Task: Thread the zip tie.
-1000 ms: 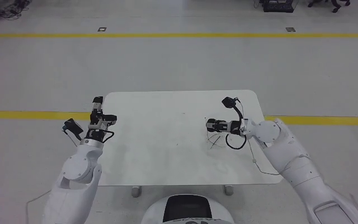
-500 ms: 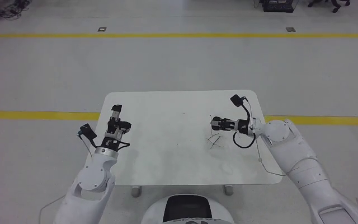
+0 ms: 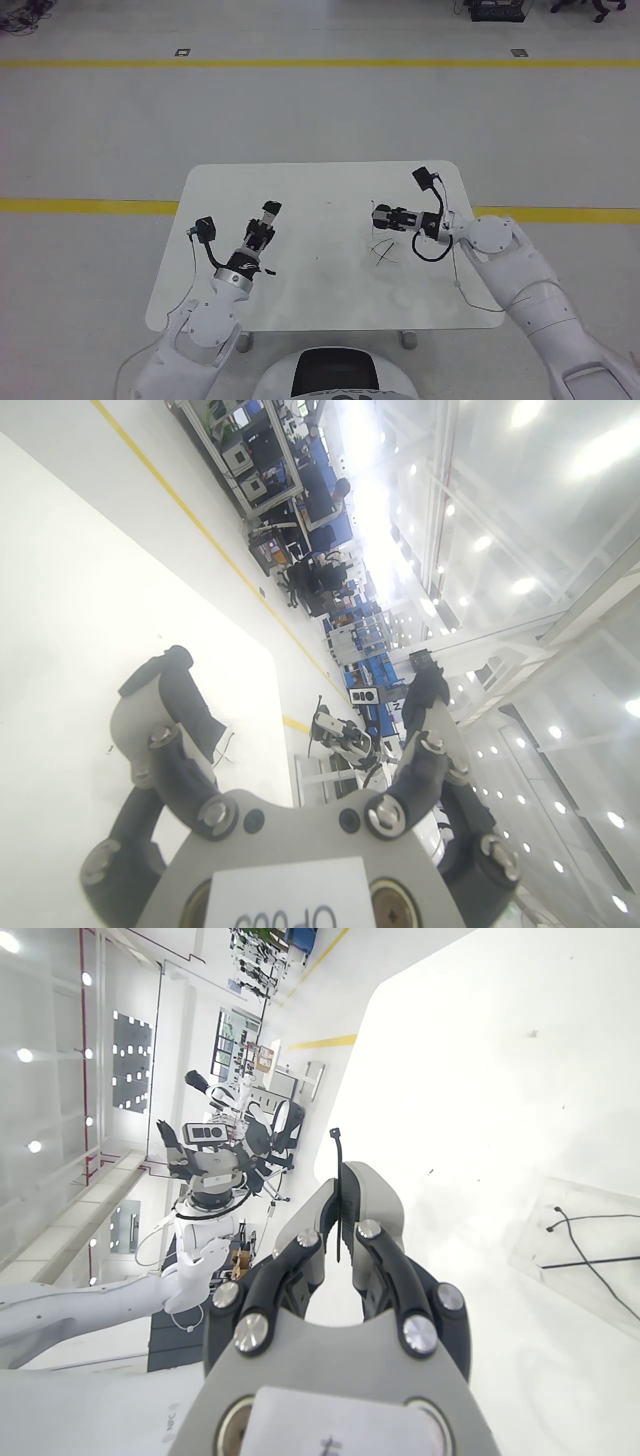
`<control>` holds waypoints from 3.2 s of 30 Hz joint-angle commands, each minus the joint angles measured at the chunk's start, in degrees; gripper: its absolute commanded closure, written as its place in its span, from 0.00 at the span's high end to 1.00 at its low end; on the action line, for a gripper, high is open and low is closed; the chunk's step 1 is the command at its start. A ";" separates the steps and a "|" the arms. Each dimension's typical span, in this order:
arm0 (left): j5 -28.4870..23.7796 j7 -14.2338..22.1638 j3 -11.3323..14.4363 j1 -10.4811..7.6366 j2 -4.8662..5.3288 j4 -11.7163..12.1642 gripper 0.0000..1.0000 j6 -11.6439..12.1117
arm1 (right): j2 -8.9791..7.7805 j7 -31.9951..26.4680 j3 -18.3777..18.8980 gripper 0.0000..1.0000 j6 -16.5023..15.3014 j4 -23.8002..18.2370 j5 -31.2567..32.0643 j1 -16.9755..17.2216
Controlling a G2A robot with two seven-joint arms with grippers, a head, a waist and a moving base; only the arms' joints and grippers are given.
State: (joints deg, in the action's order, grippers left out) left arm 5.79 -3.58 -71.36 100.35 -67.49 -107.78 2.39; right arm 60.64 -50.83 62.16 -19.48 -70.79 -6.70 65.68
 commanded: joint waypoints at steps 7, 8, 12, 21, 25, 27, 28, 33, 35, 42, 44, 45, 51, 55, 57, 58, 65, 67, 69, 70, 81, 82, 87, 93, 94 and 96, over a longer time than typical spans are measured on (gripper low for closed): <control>-0.02 0.08 -0.01 0.01 0.01 -0.02 1.00 -0.03 | 0.00 -0.02 0.00 0.00 0.00 -0.02 0.01 0.01; -0.02 0.08 -0.01 0.01 0.01 -0.02 1.00 -0.03 | 0.00 -0.02 0.00 0.00 0.00 -0.02 0.01 0.01; 4.61 0.71 1.76 -1.55 -0.07 0.18 1.00 1.07 | 0.16 1.65 -0.34 0.00 1.02 -1.00 0.48 0.30; 17.37 0.28 12.78 -8.57 -1.61 3.85 1.00 -2.40 | 1.27 1.51 -1.91 0.00 1.51 1.10 -4.75 -1.62; 18.63 -0.59 13.67 -9.17 -1.80 4.25 1.00 -2.96 | 1.39 1.47 -2.13 0.00 1.53 1.44 -5.02 -1.90; 18.63 -0.59 13.67 -9.17 -1.80 4.25 1.00 -2.96 | 1.39 1.47 -2.13 0.00 1.53 1.44 -5.02 -1.90; 18.63 -0.59 13.67 -9.17 -1.80 4.25 1.00 -2.96 | 1.39 1.47 -2.13 0.00 1.53 1.44 -5.02 -1.90; 18.63 -0.59 13.67 -9.17 -1.80 4.25 1.00 -2.96 | 1.39 1.47 -2.13 0.00 1.53 1.44 -5.02 -1.90; 18.63 -0.59 13.67 -9.17 -1.80 4.25 1.00 -2.96 | 1.39 1.47 -2.13 0.00 1.53 1.44 -5.02 -1.90; 19.05 -0.56 13.71 -9.28 -1.80 4.39 1.00 -3.05 | 1.39 1.47 -2.13 0.00 1.53 1.44 -5.02 -1.90; 22.34 -0.46 14.88 -10.00 -1.85 4.51 1.00 -2.43 | 1.42 2.03 -1.99 0.00 1.72 1.06 -5.45 -1.59; 24.34 -0.76 15.59 -10.28 -1.90 4.77 1.00 -2.42 | 1.40 1.93 -1.76 0.00 1.88 1.02 -5.79 -1.52; 33.57 -3.15 21.17 -13.00 -2.81 8.28 1.00 -3.05 | 1.49 -1.11 -0.50 0.00 2.80 3.23 -11.44 -1.84; 37.66 -4.79 23.07 -14.40 -3.28 10.08 1.00 -4.77 | 1.58 -2.36 -0.58 0.00 3.08 4.15 -12.26 -2.28; 37.66 -4.79 23.07 -14.40 -3.28 10.08 1.00 -4.77 | 1.58 -2.36 -0.58 0.00 3.08 4.15 -12.26 -2.28; 37.66 -4.79 23.07 -14.40 -3.28 10.08 1.00 -4.77 | 1.58 -2.36 -0.58 0.00 3.08 4.15 -12.26 -2.28; 42.61 -3.39 24.72 -15.02 -3.28 10.77 1.00 -3.88 | 1.73 -0.85 -0.77 0.00 3.91 3.01 -12.29 -1.39; 45.88 -3.16 26.02 -15.58 -3.47 11.58 1.00 -4.91 | 1.97 -0.67 -1.22 0.00 4.46 3.35 -12.90 -1.52; 48.85 -3.47 27.27 -16.05 -3.74 12.52 1.00 -6.76 | 2.25 -0.22 -1.74 0.00 5.08 3.80 -13.41 -1.83; 49.16 -4.17 27.82 -16.23 -4.02 12.63 1.00 -8.14 | 2.41 0.50 -2.00 0.00 5.56 4.14 -13.22 -2.17; 50.12 -6.08 28.12 -16.43 -4.28 13.37 1.00 -8.77 | 2.48 2.36 -2.12 0.00 6.31 2.84 -12.42 -1.39; 51.72 -6.46 28.30 -16.68 -4.29 13.88 1.00 -9.13 | 2.49 3.01 -2.07 0.00 6.32 2.59 -12.01 -1.26; 58.57 -9.38 30.63 -17.82 -5.03 16.08 1.00 -13.29 | 2.86 4.38 -2.35 0.00 5.98 2.18 -13.11 -0.40; 58.54 -10.98 30.78 -17.99 -5.41 16.80 1.00 -14.91 | 2.95 4.36 -2.56 0.00 6.01 2.35 -13.06 -0.42; 58.54 -10.98 30.78 -17.99 -5.41 16.80 1.00 -14.91 | 2.95 4.36 -2.56 0.00 6.01 2.35 -13.06 -0.42; 58.54 -10.98 30.78 -17.99 -5.41 16.80 1.00 -14.91 | 2.95 4.36 -2.56 0.00 6.01 2.35 -13.06 -0.42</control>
State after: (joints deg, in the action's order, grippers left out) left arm 64.32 -14.56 -40.58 82.36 -72.90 -90.97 -12.52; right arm 63.59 -46.47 59.60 -13.47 -68.43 -19.76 65.26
